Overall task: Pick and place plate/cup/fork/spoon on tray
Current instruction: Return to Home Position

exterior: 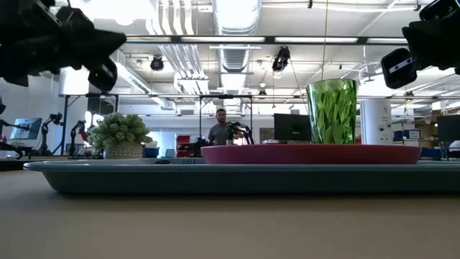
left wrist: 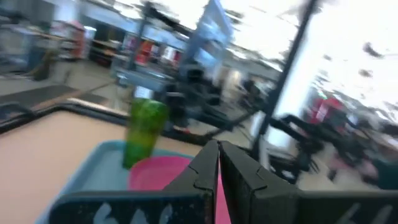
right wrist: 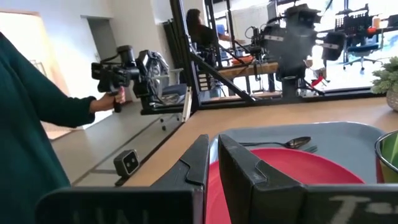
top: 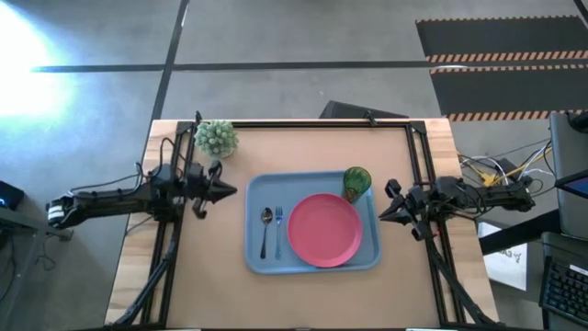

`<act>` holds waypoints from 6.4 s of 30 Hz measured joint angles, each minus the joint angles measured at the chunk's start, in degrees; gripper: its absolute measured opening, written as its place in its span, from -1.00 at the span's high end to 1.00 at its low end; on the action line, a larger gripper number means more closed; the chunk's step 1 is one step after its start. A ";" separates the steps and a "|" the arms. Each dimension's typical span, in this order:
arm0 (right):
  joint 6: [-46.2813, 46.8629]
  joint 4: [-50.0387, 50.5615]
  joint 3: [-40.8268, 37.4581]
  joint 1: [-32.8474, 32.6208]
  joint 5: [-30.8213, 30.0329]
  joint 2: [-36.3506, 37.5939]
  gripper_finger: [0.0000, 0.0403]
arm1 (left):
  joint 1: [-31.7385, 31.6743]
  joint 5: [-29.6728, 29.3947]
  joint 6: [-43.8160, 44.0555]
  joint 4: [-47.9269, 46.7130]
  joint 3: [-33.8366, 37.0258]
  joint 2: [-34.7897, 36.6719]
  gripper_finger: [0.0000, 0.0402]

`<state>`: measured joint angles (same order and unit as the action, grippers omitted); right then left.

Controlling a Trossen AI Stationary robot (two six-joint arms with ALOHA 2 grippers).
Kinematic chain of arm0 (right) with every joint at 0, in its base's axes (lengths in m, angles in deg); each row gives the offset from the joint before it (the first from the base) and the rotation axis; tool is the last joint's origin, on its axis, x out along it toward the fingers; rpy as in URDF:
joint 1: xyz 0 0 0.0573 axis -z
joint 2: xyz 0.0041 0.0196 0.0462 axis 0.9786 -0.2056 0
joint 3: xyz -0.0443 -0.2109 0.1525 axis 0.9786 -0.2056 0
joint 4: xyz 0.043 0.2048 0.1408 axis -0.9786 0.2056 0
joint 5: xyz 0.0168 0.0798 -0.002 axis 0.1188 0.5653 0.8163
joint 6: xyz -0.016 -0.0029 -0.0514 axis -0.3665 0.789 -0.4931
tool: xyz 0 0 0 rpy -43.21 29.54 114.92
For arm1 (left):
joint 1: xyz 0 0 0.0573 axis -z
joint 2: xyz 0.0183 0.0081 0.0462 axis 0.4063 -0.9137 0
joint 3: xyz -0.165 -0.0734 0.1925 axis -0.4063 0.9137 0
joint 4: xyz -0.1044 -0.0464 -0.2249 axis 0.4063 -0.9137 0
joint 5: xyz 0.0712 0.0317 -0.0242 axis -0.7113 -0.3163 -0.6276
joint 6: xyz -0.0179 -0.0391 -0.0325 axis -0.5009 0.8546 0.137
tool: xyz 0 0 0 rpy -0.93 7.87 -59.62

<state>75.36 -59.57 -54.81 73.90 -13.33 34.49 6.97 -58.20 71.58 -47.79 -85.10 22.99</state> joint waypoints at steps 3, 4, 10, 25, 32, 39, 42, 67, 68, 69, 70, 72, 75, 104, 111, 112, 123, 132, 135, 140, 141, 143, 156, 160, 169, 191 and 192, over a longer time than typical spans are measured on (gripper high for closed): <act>0.08 -0.24 -0.02 0.00 0.04 0.00 0.88 | 2.57 0.46 -1.45 -1.58 -1.58 -1.19 1.00; 0.08 -0.63 -0.02 0.00 0.09 0.00 0.88 | 3.23 0.39 -1.37 -3.15 -1.88 -1.43 1.00; 0.10 -0.96 -0.02 0.00 0.17 0.00 0.88 | 6.57 -2.99 -1.94 -5.35 -2.15 -2.00 1.00; 0.90 -0.82 -0.04 0.00 1.62 -0.02 0.88 | 7.27 -4.26 -9.30 -14.26 0.77 0.43 1.00; -1.57 0.73 -0.04 0.02 -0.07 -0.37 0.88 | 7.27 -2.00 -10.29 -15.22 0.78 1.05 1.00; -2.92 0.54 -0.07 0.02 -0.11 -0.66 0.88 | 7.32 5.93 -6.89 -14.16 -1.56 3.46 1.00; -2.57 0.52 -0.04 0.02 -0.11 -0.68 0.88 | 7.31 4.16 -7.62 -14.14 -1.98 4.37 1.00; -3.55 0.43 0.83 0.00 -0.11 -0.74 0.89 | 11.57 -8.61 -10.28 -22.41 -0.34 3.26 1.00; -3.57 0.43 0.83 0.00 -0.11 -0.74 0.89 | 11.57 -8.62 -10.27 -22.27 -0.34 3.03 1.00; -3.57 0.43 0.85 0.00 -0.11 -0.74 0.89 | 11.57 -8.60 -10.26 -22.11 -0.34 2.82 1.00; -3.56 0.43 0.85 0.00 -0.11 -0.74 0.89 | 11.57 -8.60 -10.26 -21.73 -0.34 2.60 1.00; -2.99 0.45 0.87 0.00 -0.12 -0.74 0.89 | 11.57 -8.62 -10.28 -21.07 -0.34 2.41 1.00; -2.50 0.58 0.90 0.00 -0.11 -0.74 0.89 | 11.57 -8.61 -10.26 -20.17 -0.34 2.20 1.00; -17.48 4.03 1.14 0.00 -3.15 -3.01 0.89 | 11.57 -8.56 -10.35 -20.27 -0.32 2.26 1.00; -11.04 4.05 1.11 0.00 -3.14 -3.07 0.89 | 11.57 -8.56 -10.28 -20.28 -0.32 2.13 1.00; -9.47 4.03 1.11 0.00 -3.15 -3.08 0.89 | 11.57 -8.56 -10.28 -20.28 -0.32 2.13 1.00; -2.01 3.83 1.05 0.00 -3.13 -3.10 0.89 | 11.57 -8.56 -10.27 -20.28 -0.30 2.13 1.00; -2.00 3.79 1.01 0.00 -3.15 -3.10 0.89 | 11.57 -8.56 -10.28 -20.28 -0.30 2.13 1.00; -2.00 3.79 1.01 0.00 -3.13 -3.10 0.89 | 11.57 -8.56 -10.28 -20.28 -0.30 2.12 1.00; -2.00 3.79 1.01 0.00 -3.13 -3.10 0.89 | 11.57 -8.54 -10.28 -20.28 -0.28 2.13 1.00; -2.00 3.79 1.01 0.00 -3.15 -3.10 0.89 | 11.57 -8.56 -10.28 -20.28 -0.28 2.13 1.00; -2.00 3.79 1.01 0.00 -3.15 -3.10 0.89 | 11.55 -8.54 -10.28 -20.28 -0.28 2.13 1.00; -2.00 3.79 1.01 0.01 -3.14 -3.10 0.89 | 11.56 -8.54 -10.28 -20.27 -0.21 2.89 1.00; -2.00 3.77 0.98 0.01 -3.13 -3.10 0.89 | 11.57 -8.54 -10.26 -23.49 0.73 9.96 1.00; -2.01 3.61 0.96 0.02 -3.12 -3.11 0.89 | 11.57 -8.30 -10.24 -25.02 0.80 23.70 1.00; -2.00 3.07 0.90 0.00 -3.13 -3.89 0.89 | 11.58 -8.25 -10.27 -19.82 0.93 22.56 1.00; -2.00 3.07 0.90 0.01 -3.13 -3.89 0.89 | 11.60 -8.25 -10.28 -19.82 0.93 22.33 1.00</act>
<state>73.36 -56.49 -53.91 73.92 -16.46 30.59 18.56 -66.45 61.30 -67.62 -84.17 45.32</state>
